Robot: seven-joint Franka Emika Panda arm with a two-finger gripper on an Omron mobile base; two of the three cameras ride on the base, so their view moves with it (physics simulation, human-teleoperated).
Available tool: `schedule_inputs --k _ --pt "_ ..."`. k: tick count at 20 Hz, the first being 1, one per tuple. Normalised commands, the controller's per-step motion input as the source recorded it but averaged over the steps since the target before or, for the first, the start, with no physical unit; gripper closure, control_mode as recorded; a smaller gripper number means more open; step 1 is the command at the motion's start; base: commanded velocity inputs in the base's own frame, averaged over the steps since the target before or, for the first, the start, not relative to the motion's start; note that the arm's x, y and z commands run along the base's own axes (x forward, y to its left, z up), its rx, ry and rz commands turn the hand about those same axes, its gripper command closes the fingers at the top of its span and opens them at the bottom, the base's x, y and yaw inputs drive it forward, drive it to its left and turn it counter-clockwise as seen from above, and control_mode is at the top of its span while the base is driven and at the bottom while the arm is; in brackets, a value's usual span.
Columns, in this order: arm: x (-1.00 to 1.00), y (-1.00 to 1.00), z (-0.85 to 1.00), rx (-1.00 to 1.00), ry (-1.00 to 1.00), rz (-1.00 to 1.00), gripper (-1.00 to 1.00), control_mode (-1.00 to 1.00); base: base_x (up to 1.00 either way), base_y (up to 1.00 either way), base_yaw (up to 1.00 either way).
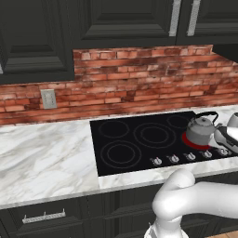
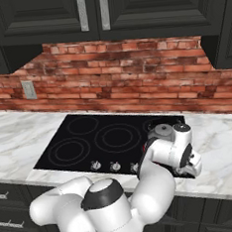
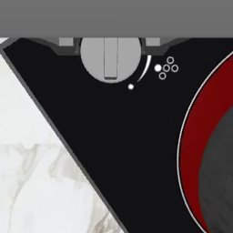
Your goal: Lower the heat of the kettle.
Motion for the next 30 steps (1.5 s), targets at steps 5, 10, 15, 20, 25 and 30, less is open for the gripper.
schedule_inputs --k 5,10,15,20,25,30 --pt "-0.17 0.0 -0.04 0.0 0.0 -0.21 1.0 -1.0 0.0 0.0 0.0" --pt "-0.16 0.0 -0.06 0.0 0.0 -0.2 1.0 -1.0 0.0 0.0 0.0" --pt "-0.13 0.0 -0.05 0.0 0.0 -0.22 1.0 -1.0 0.0 0.0 0.0" --pt "-0.15 0.0 -0.03 0.0 0.0 -0.24 1.0 -1.0 0.0 0.0 0.0" --pt "-0.2 0.0 -0.01 0.01 0.0 -0.24 1.0 -1.0 0.0 0.0 0.0" --pt "-0.22 0.0 0.0 0.06 0.0 -0.23 1.0 -1.0 0.0 0.0 0.0"
